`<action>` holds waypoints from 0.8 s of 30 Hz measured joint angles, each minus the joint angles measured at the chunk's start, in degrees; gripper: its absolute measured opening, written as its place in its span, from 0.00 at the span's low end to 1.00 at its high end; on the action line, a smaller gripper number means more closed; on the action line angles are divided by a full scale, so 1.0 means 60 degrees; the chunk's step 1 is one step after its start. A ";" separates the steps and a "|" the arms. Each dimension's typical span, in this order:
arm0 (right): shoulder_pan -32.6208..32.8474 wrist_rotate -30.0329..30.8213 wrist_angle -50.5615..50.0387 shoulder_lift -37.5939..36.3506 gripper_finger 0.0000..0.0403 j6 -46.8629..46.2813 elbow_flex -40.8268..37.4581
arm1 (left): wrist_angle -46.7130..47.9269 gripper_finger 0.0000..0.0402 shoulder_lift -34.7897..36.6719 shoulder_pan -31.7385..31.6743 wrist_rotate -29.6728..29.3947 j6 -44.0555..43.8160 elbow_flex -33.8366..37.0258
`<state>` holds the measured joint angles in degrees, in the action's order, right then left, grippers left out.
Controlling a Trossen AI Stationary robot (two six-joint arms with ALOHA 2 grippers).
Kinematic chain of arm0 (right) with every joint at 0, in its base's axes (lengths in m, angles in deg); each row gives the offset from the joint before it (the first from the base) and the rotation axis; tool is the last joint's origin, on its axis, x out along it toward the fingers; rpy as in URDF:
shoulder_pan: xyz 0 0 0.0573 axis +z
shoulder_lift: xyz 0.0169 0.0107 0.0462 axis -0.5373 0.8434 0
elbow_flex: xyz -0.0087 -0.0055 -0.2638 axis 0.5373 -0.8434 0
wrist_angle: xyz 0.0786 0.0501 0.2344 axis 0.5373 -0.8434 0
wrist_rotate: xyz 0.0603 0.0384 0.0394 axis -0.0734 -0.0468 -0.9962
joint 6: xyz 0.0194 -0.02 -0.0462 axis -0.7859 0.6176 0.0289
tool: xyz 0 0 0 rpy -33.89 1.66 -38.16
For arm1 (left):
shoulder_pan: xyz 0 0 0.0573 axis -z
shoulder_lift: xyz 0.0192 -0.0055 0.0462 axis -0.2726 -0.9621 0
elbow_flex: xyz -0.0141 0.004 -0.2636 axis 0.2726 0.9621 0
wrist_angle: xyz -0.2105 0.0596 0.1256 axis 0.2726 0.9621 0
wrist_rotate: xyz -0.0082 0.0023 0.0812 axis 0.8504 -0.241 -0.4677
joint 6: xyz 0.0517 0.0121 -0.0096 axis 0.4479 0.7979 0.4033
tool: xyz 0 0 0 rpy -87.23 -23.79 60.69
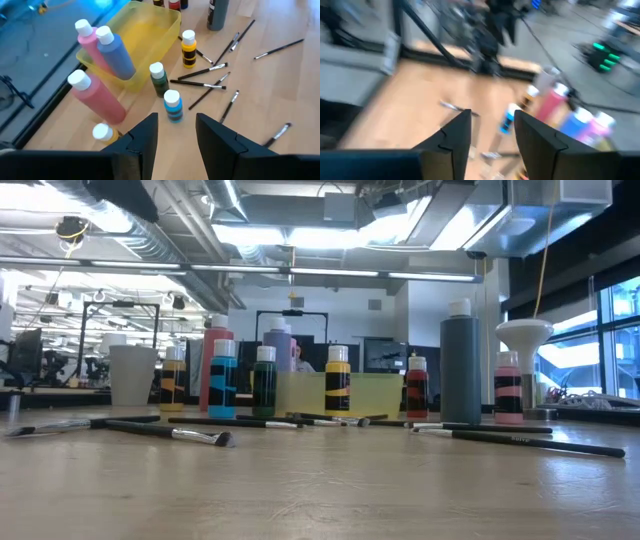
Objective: Pick & Place Paint Supplies
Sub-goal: Put the silver paintbrush into the white cup
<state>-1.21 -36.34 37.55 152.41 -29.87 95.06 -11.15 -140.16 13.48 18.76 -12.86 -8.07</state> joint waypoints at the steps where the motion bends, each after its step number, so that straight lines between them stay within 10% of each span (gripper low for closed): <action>1: 0.0000 0.0305 -0.0194 0.0324 0.41 -0.0061 0.0173 | -0.0187 0.32 0.0000 0.0075 -0.0072 0.0008 0.0184; 14: -0.0044 0.0987 -0.3428 0.2921 0.64 -0.4663 0.1607 | -0.1828 0.32 0.0005 0.0772 -0.1578 0.0700 0.2017; 24: -0.0415 -0.1457 -0.4524 0.4101 0.64 -0.6750 0.1622 | -0.3703 0.32 -0.0037 0.0779 -0.1980 0.2228 0.3039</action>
<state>-3.70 -45.08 10.41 177.01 -70.37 104.79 -33.37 -140.38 18.16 6.88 0.52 10.16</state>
